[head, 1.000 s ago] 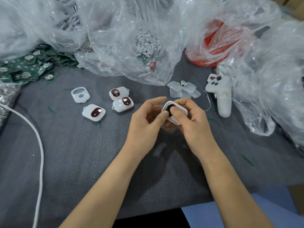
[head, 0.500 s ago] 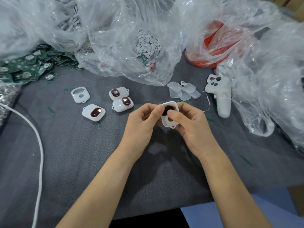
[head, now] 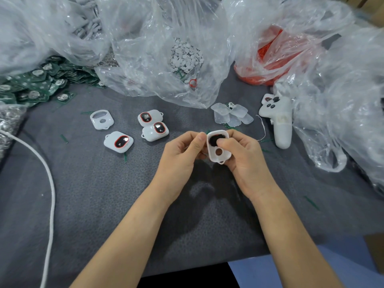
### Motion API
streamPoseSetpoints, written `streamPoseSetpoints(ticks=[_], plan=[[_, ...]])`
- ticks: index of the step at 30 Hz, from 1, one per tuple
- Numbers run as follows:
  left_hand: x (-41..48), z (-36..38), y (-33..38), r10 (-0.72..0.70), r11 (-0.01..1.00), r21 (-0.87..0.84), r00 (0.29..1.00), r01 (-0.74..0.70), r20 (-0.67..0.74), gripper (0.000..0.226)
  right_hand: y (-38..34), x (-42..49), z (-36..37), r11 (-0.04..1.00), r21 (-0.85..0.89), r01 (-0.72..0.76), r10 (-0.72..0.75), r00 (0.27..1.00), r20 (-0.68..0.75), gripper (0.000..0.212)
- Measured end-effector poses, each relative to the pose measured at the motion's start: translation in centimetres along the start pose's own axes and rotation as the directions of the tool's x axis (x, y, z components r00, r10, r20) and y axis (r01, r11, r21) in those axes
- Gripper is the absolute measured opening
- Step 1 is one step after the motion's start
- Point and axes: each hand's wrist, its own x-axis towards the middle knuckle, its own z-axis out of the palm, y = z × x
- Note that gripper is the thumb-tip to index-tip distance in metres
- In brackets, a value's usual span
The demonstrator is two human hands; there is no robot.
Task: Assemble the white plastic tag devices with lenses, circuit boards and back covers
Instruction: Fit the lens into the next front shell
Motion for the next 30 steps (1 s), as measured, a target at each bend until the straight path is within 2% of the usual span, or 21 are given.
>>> streamPoseSetpoints(ticks=[10, 15, 18, 21, 25, 30], plan=[[0.05, -0.23, -0.39, 0.004, 0.999, 0.036, 0.999, -0.006, 0.042, 0.030, -0.19, -0.17, -0.02, 1.000, 0.023, -0.016, 0.016, 1.000, 0.010, 0.021], [0.08, -0.22, -0.44, 0.006, 1.000, 0.018, 0.998, -0.007, 0.055, 0.025, -0.21, -0.14, 0.00, 1.000, 0.011, -0.017, 0.017, 1.000, -0.004, 0.014], [0.03, -0.16, -0.47, 0.060, 0.998, 0.017, 0.997, -0.061, 0.054, 0.013, -0.09, -0.04, -0.13, 0.998, 0.056, -0.027, 0.026, 0.999, 0.031, 0.016], [-0.06, -0.05, -0.32, 0.146, 0.988, 0.055, 0.989, -0.148, 0.031, 0.016, -0.01, 0.08, -0.24, 0.992, 0.118, -0.034, 0.024, 0.996, 0.085, 0.013], [-0.13, 0.21, -0.09, 0.235, 0.963, 0.133, 0.972, -0.236, 0.020, 0.022, 0.12, 0.14, -0.28, 0.993, 0.112, -0.023, 0.011, 0.994, 0.108, 0.014], [-0.33, 0.29, -0.12, 0.266, 0.947, 0.180, 0.963, -0.267, 0.029, 0.022, 0.06, 0.09, -0.28, 0.992, 0.127, -0.019, 0.006, 0.995, 0.099, 0.013]])
